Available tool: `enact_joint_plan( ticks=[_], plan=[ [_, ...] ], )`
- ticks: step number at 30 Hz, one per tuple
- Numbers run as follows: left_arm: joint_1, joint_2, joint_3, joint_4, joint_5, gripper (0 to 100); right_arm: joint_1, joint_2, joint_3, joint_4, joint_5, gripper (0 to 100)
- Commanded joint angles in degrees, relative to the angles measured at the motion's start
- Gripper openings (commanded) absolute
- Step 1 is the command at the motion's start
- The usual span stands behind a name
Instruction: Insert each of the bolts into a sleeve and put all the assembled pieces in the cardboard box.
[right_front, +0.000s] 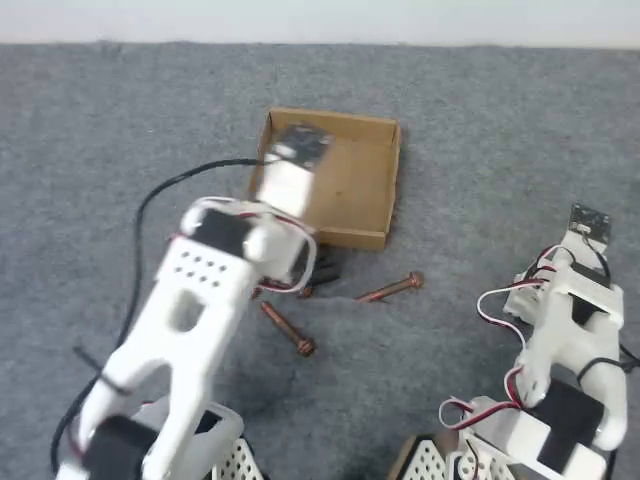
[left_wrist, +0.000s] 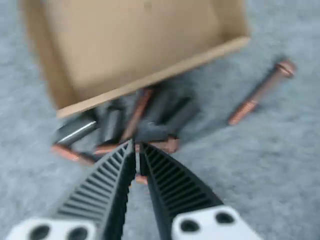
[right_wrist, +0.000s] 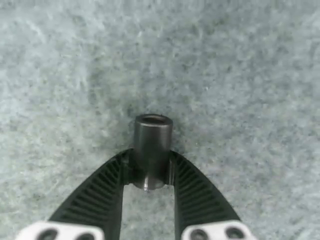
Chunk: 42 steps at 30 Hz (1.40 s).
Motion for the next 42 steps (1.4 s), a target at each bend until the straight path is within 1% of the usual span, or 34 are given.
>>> enact_joint_plan(
  ticks=[1,4,6,9,12,15,21,24,31,37,42],
  plan=[
    [6.07,3.25,-5.85,-1.23,-0.7,1,-0.66,-2.59,-0.26,-1.01,1.05,0.7],
    [9.58,7.74,-7.16,-5.1,-0.7,1,-0.66,-2.59,-0.26,-1.01,1.05,0.7],
    [11.43,10.64,-7.25,-7.91,-2.11,3,-0.66,-2.59,-0.26,-1.01,1.05,0.7],
    [13.98,14.68,-7.25,-10.46,-6.68,8,-0.66,-2.59,-0.26,-1.1,1.05,0.7],
    [16.0,17.76,-7.25,-11.96,-7.56,13,-0.66,-2.59,-0.26,-1.1,1.05,0.7],
    [16.88,20.04,-7.25,-13.98,-7.65,15,-0.75,-2.59,-0.26,-1.1,1.05,0.7],
    [16.7,24.79,-7.34,-22.77,-7.82,15,-1.54,-2.59,-0.26,-1.71,1.05,0.7],
    [16.88,27.43,-8.13,-25.41,-7.91,15,-1.54,-2.59,-0.26,-1.8,1.05,0.7],
    [17.85,34.55,-13.32,-25.41,-7.91,15,-1.8,-2.59,-0.26,-1.89,1.05,0.7],
    [21.98,36.48,-17.54,-17.67,-7.91,15,-2.86,-2.59,-0.18,-1.89,1.05,0.7],
    [22.15,36.84,-17.63,-17.76,-7.91,15,-2.86,-2.59,-0.18,-1.89,1.05,0.7]
  ],
)
